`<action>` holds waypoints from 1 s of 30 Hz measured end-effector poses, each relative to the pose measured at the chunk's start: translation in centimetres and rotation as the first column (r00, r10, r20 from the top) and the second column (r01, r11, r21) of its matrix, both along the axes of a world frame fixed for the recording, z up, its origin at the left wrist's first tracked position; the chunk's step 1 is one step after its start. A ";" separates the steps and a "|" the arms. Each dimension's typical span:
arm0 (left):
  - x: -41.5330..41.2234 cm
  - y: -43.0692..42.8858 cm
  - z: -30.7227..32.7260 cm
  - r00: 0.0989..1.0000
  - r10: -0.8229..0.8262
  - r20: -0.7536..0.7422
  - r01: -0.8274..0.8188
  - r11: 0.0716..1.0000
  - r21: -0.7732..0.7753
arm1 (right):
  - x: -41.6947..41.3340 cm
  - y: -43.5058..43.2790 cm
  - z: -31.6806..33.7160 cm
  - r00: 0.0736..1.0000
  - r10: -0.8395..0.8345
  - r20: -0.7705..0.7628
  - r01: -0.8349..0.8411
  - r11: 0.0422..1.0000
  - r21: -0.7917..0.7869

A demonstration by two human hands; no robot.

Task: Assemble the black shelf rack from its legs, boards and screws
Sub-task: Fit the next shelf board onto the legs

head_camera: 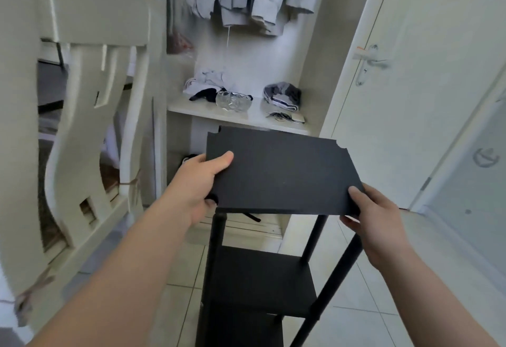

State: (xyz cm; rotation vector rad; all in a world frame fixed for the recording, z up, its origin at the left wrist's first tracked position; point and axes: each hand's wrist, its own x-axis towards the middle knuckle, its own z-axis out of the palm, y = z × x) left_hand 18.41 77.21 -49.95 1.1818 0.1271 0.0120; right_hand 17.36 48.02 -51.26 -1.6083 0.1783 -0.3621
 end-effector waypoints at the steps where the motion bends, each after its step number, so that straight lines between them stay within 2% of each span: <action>1: 0.2 -0.3 -0.1 0.999 0.017 -0.041 -0.018 1.000 -0.024 | -0.1 -0.4 -0.4 1.000 -0.011 0.013 0.011 1.000 -0.005; 4: 0.2 -0.9 -0.6 0.993 0.069 -0.098 -0.075 0.995 -0.058 | -0.5 -1.6 -1.6 0.994 -0.074 0.075 0.079 0.994 -0.075; 9: -0.2 -1.5 -1.6 0.999 0.033 0.003 -0.032 0.978 0.204 | -1.0 -2.2 -2.3 0.986 -0.151 0.076 0.159 0.981 -0.107; 13: -0.3 -1.7 -2.3 0.998 0.038 0.043 -0.049 0.953 0.298 | -1.2 -2.2 -3.2 0.993 -0.106 0.059 0.110 0.991 -0.074; 17: -0.1 -1.5 -2.9 0.994 0.081 0.077 -0.100 0.946 0.309 | -1.2 -2.2 -3.9 0.999 -0.046 0.016 0.047 0.999 -0.023; 22: 0.0 -1.2 -3.8 0.994 0.031 0.107 -0.067 0.934 0.351 | -1.1 -2.4 -4.5 0.999 0.001 -0.054 0.001 0.999 0.035; 30: 0.6 -1.4 -6.3 1.000 0.001 -0.022 0.006 0.952 0.307 | -0.2 -2.7 -5.2 0.991 -0.088 -0.099 0.099 0.989 0.107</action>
